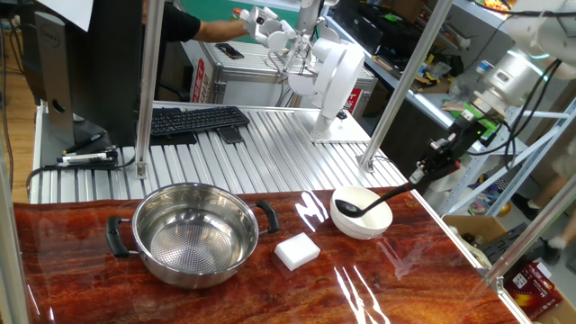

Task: Scoop water with a large spoon from one bowl to another

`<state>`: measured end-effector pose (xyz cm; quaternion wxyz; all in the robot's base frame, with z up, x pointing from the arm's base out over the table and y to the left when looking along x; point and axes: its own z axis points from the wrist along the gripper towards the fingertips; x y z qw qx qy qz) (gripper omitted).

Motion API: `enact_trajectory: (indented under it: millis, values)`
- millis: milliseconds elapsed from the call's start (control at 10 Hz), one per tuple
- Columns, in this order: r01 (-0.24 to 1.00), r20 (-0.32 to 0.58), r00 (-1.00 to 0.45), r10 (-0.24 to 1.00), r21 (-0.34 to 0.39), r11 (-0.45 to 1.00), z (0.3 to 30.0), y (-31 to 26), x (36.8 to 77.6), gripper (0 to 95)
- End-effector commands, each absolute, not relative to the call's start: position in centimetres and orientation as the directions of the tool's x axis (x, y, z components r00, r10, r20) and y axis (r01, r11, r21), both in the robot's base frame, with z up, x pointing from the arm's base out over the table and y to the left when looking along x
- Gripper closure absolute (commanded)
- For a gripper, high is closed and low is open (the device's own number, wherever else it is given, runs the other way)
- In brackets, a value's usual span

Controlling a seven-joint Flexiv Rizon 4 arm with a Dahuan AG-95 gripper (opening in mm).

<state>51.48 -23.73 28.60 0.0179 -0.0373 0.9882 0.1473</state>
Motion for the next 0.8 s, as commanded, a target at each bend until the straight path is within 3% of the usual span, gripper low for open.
enact_trajectory:
  millis: [100, 800]
  values:
    - [-0.074, -0.034, -0.997, -0.067, 0.263, 0.962, 29.3, -22.9, 52.0, 95.0]
    - [-0.059, 0.004, -0.998, -0.060, 0.148, 0.987, 31.4, -18.9, 52.9, 95.0]
